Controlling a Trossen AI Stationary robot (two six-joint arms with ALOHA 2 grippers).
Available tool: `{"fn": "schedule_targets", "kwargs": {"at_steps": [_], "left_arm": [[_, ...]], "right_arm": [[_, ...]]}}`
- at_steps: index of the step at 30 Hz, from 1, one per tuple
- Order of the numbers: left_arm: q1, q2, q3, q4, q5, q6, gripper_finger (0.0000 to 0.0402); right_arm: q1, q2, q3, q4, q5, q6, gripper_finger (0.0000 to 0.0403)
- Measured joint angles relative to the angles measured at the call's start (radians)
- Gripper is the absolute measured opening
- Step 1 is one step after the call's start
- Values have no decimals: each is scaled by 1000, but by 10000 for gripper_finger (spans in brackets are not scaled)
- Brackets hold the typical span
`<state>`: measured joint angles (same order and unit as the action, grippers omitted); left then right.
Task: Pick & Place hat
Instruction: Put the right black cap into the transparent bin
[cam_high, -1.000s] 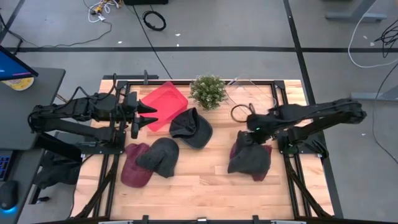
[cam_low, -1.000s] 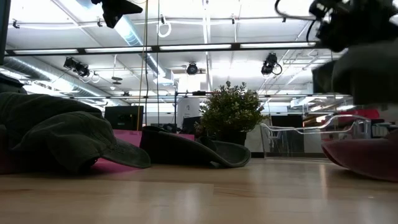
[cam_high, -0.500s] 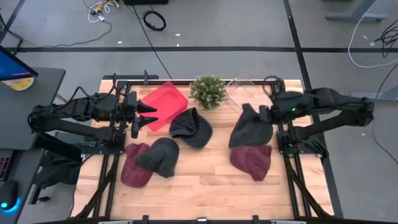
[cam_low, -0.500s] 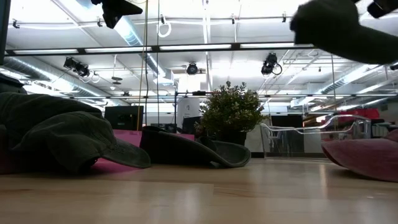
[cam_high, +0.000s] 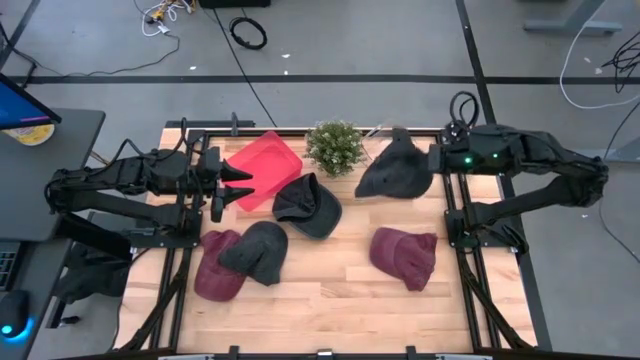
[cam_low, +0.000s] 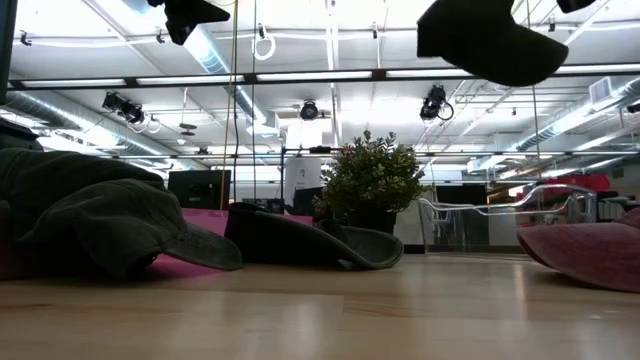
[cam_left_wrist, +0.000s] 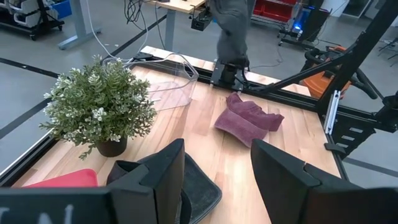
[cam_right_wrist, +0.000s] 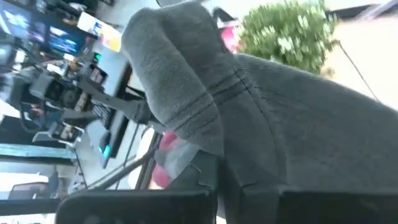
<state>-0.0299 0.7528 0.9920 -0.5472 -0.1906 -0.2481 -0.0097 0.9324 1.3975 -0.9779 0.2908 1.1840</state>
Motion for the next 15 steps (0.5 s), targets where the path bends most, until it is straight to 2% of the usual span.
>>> {"fn": "schedule_targets", "kwargs": {"at_steps": [3, 9, 15], "left_arm": [[0, 0, 0, 1, -14, -3, 190], [0, 0, 0, 6, -19, -3, 190], [0, 0, 0, 6, -19, -8, 190]], "right_arm": [[-18, -8, 0, 10, 22, -34, 0], [-86, -33, 0, 7, 138, -67, 0], [-146, -44, 0, 4, 145, -94, 0]]}}
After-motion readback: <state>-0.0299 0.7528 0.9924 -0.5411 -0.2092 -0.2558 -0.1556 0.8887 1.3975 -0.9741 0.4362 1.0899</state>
